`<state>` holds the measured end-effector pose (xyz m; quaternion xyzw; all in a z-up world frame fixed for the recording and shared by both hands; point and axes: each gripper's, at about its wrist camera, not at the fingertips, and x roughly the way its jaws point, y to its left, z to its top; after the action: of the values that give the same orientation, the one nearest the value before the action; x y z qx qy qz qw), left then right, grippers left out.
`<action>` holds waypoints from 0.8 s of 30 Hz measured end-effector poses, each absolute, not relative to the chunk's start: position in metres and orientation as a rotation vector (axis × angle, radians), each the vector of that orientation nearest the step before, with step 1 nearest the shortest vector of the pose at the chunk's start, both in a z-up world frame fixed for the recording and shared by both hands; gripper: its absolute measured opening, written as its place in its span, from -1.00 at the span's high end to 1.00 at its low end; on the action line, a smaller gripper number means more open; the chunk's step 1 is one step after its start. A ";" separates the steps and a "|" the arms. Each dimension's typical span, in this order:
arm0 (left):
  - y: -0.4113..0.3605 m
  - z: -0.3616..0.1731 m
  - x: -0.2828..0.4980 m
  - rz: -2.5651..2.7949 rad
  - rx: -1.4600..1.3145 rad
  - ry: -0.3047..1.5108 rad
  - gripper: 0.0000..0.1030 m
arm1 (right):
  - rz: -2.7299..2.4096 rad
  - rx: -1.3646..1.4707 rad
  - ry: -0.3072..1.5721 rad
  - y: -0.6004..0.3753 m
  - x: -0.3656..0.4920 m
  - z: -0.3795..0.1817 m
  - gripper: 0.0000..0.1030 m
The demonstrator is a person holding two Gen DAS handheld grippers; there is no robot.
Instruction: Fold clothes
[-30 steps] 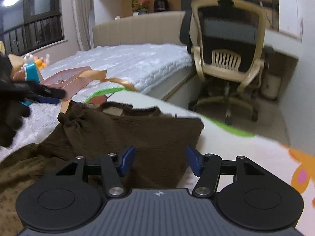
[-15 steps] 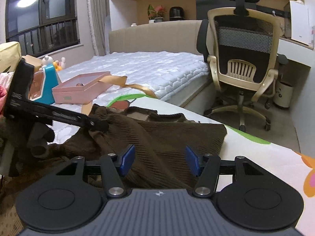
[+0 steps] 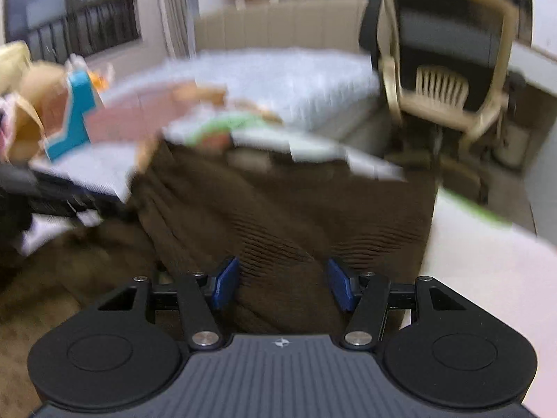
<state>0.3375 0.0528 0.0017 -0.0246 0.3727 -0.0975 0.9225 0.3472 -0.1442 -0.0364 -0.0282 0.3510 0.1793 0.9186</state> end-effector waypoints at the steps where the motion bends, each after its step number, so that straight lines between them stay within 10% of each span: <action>1: 0.051 0.001 0.341 -0.218 -0.061 0.770 0.15 | 0.376 -0.051 0.711 -0.147 0.347 -0.030 -0.09; 7: 0.039 0.000 0.366 -0.323 -0.125 0.801 -0.60 | 0.308 -0.023 0.610 -0.167 0.364 0.005 -0.09; 24: 0.080 0.027 0.431 -0.307 -0.281 0.774 -0.84 | 0.147 0.229 0.687 -0.234 0.417 -0.021 -0.14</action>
<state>0.4312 0.0796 0.0273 -0.1360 0.3749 -0.1485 0.9049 0.4168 -0.2339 -0.0209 0.1119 0.3356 0.0716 0.9326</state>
